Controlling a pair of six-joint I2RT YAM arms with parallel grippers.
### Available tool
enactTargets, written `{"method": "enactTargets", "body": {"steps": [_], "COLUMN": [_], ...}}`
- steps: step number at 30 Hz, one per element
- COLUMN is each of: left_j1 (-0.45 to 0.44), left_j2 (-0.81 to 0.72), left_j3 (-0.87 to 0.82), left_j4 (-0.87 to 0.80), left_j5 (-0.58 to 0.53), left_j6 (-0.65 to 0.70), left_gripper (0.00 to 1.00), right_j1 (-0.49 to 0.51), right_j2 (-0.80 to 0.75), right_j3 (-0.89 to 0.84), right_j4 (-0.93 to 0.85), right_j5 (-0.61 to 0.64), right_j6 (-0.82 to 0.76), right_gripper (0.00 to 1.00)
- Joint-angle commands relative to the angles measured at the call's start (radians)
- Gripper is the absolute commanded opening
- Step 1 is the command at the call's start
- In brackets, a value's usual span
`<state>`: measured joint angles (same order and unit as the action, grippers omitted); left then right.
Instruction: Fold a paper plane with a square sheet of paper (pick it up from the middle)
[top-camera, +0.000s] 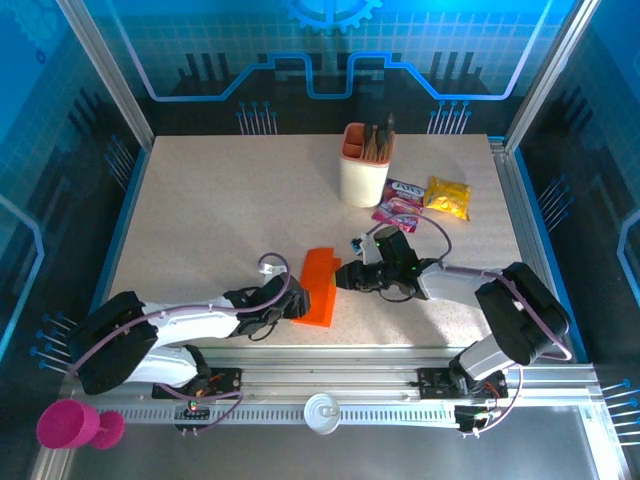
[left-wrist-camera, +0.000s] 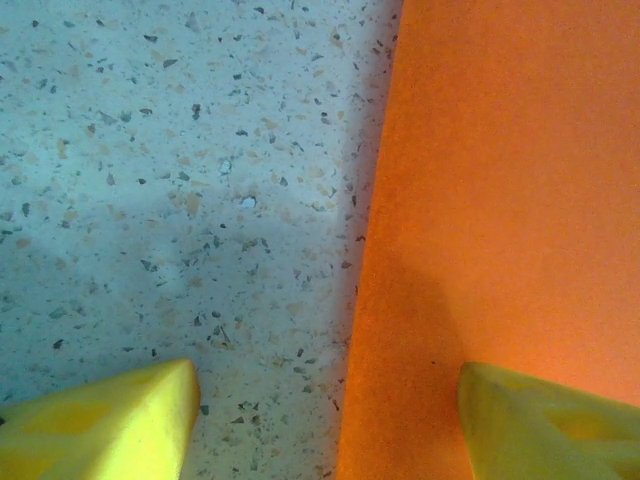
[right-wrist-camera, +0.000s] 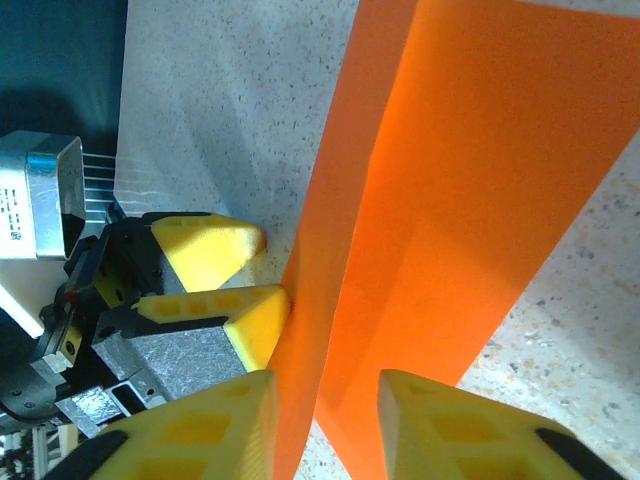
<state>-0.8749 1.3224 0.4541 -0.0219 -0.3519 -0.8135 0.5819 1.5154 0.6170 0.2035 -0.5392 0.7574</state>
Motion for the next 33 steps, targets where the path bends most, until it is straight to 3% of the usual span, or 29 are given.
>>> {"method": "enactTargets", "body": {"steps": [1,19,33], "left_j1": [-0.006,-0.02,-0.02], "left_j2": [0.038,0.083,0.095], "left_j3": [0.033,0.05,0.041], "left_j4": [-0.03,-0.047,-0.028], "left_j5": [-0.033,-0.056,-0.04], "left_j6": [-0.02,-0.033,-0.028], "left_gripper": [0.7,0.7,0.7], "right_j1": [0.021,0.049,0.075], "right_j2": [0.017,0.134,0.181], "right_j3": [0.038,0.073,0.102], "right_j4": [0.018,0.053,0.036], "right_j5": [-0.013,0.036,0.059], "right_j6": [-0.004,0.019,0.019], "right_gripper": [0.28,0.17,0.16]}}
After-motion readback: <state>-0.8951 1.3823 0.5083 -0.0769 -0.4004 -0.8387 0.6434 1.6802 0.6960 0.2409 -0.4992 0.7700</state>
